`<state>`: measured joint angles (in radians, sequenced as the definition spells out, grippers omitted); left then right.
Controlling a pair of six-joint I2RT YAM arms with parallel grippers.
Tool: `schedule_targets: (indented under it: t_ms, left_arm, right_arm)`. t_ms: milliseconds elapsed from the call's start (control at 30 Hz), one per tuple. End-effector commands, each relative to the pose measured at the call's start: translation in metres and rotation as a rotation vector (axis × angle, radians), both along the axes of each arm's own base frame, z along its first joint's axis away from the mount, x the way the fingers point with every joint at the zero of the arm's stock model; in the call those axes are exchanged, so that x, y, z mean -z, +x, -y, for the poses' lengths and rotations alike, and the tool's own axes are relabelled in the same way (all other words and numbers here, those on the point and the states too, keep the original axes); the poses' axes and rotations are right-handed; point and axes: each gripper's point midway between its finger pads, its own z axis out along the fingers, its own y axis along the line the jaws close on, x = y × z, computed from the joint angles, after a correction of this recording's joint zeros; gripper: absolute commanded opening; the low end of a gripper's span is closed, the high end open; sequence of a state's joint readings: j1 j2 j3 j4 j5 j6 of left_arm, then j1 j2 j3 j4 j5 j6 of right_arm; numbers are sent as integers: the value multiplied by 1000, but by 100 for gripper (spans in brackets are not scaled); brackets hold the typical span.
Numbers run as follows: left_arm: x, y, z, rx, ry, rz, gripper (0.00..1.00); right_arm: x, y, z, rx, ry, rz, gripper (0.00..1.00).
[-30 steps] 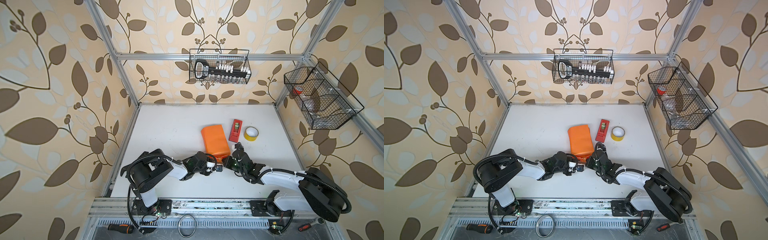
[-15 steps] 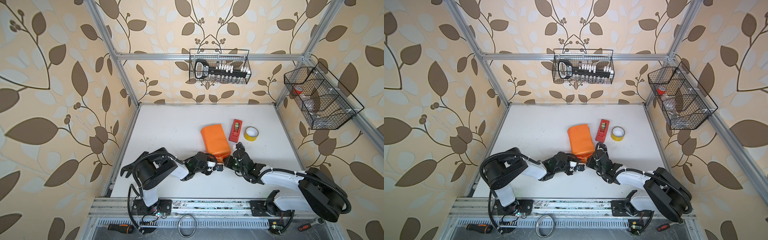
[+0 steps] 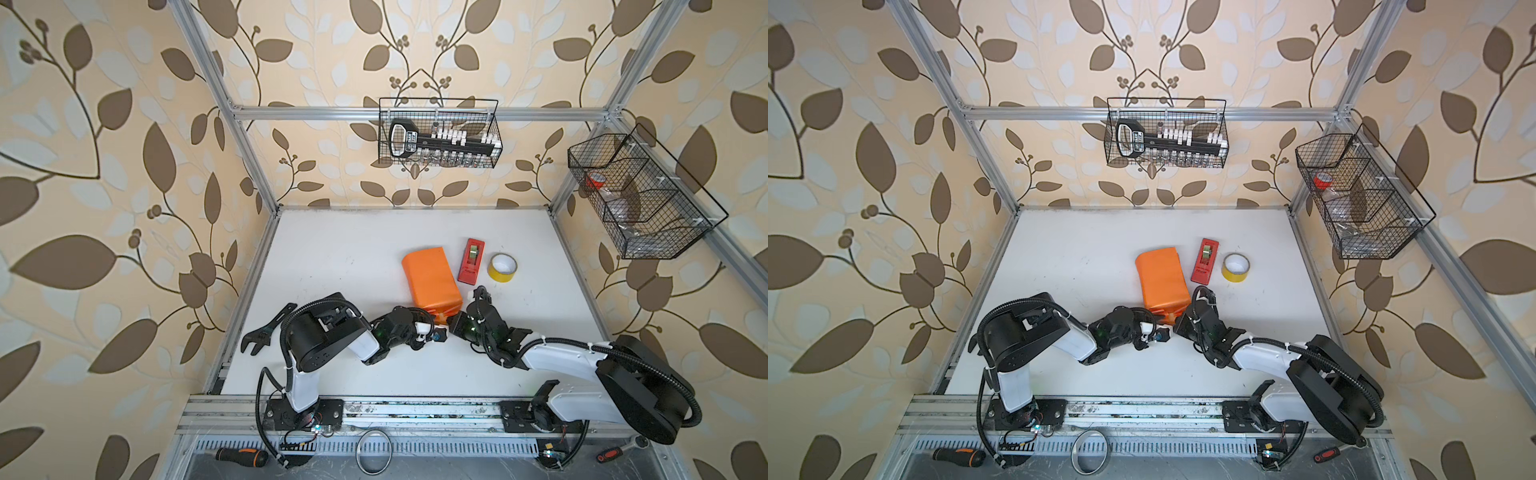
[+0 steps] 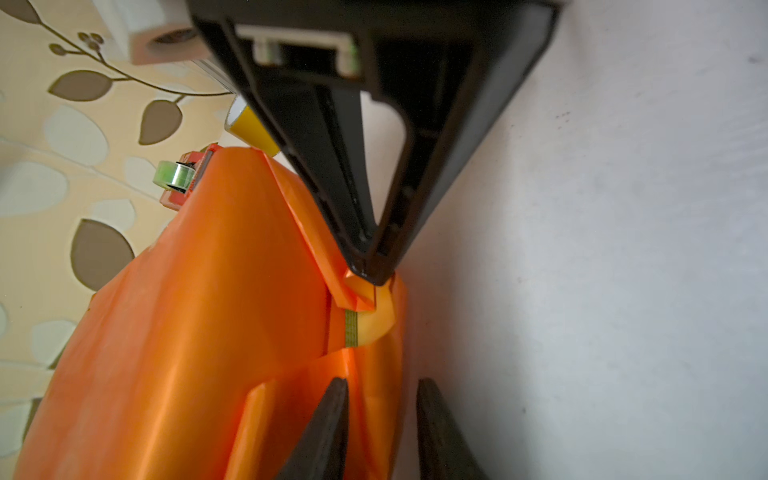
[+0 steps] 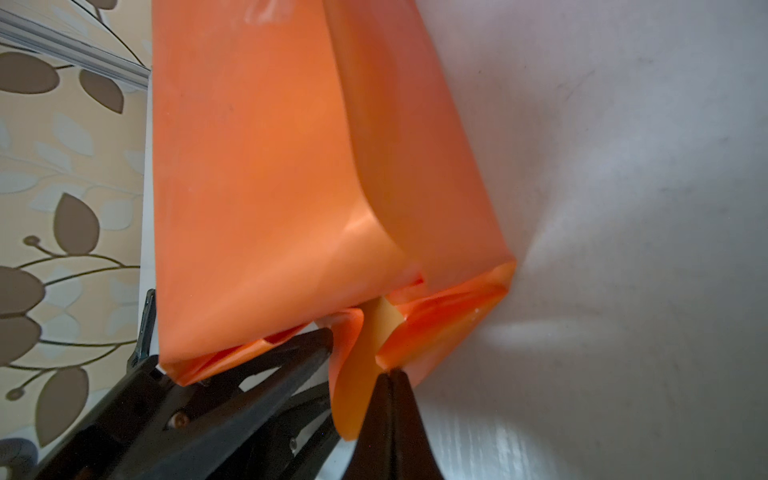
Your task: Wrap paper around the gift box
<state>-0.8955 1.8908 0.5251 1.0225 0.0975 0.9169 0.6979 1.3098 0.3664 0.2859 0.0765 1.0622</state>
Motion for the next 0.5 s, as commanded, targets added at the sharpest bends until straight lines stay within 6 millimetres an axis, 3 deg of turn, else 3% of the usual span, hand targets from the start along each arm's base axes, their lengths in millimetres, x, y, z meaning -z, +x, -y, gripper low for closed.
schedule_targets:
  t_ms: [0,467]
  left_arm:
    - [-7,9,1,-13,-19,75,31]
    - [0,14,3,-19,-25,75,16]
  right_arm:
    - [-20,-2,-23,-59,129,24,0]
    - [-21,-3,-24,-47,174,20,0]
